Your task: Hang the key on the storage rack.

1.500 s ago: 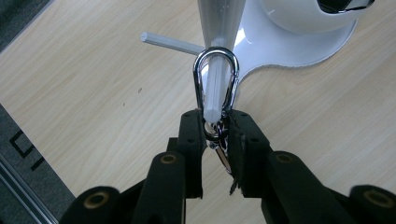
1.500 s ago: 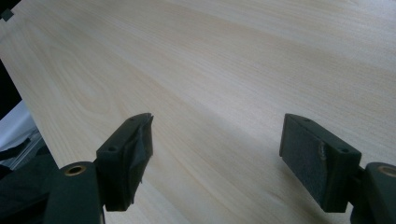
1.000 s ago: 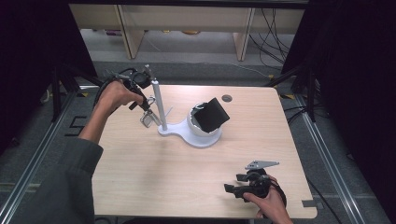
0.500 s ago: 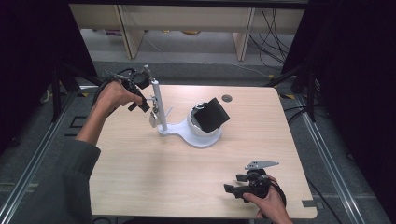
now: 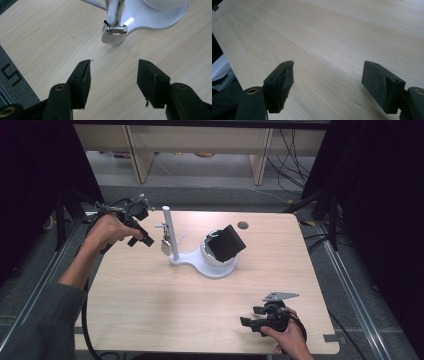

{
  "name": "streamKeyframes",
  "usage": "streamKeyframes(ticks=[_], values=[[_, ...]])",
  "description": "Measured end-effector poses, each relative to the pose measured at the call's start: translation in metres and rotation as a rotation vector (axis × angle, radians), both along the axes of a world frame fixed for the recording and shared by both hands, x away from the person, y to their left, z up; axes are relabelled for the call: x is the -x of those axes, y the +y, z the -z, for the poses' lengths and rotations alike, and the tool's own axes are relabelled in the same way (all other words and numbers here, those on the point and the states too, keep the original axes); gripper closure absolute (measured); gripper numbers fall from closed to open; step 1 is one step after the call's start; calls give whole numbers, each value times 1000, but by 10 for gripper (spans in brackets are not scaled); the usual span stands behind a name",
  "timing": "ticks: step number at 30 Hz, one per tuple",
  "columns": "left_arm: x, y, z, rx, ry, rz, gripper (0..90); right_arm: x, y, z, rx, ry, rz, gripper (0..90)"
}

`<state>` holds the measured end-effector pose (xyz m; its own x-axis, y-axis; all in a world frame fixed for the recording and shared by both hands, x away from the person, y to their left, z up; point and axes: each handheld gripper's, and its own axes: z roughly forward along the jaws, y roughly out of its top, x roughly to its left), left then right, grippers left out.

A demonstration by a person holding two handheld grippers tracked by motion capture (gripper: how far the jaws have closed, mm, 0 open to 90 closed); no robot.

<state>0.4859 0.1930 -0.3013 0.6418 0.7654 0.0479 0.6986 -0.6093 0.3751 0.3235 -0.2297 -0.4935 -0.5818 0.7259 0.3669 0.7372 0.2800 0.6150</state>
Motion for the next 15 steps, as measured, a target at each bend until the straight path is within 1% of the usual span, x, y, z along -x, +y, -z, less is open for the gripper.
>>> streamKeyframes(ticks=[1,2,3,4,5,7,8,9,10,11,12,13,14,15], values=[[0,0,0,0,0,0,438,0,0,0,0,0,0,265],[5,4,1,-2,2,2,424,-1,-1,1,6,-10,-5,265],[5,4,1,-2,2,2,409,-2,-1,1,8,-25,-14,265],[11,8,1,29,-9,-9,397,-2,-1,1,10,-26,-7,265],[11,8,1,29,-9,-9,381,-2,-1,1,10,-26,-7,265],[17,11,3,60,-31,-25,365,-2,-1,1,1,-22,0,265],[24,13,7,66,-24,-13,345,-3,-2,1,-2,-22,-10,265],[27,13,9,69,-21,-5,336,-3,-3,1,7,-34,-4,265],[32,13,11,72,-29,-6,330,-3,-3,1,7,-34,-11,265],[35,13,13,74,-25,6,322,-3,-3,0,6,-33,-6,265],[39,13,16,80,-30,10,317,-3,-3,1,-2,-29,-7,265],[43,12,19,81,-32,16,316,-3,-3,1,3,-32,-8,265],[46,12,21,81,-30,25,313,-2,-3,1,4,-32,-10,265],[46,12,21,81,-30,25,310,-2,-3,1,4,-32,-10,265]])
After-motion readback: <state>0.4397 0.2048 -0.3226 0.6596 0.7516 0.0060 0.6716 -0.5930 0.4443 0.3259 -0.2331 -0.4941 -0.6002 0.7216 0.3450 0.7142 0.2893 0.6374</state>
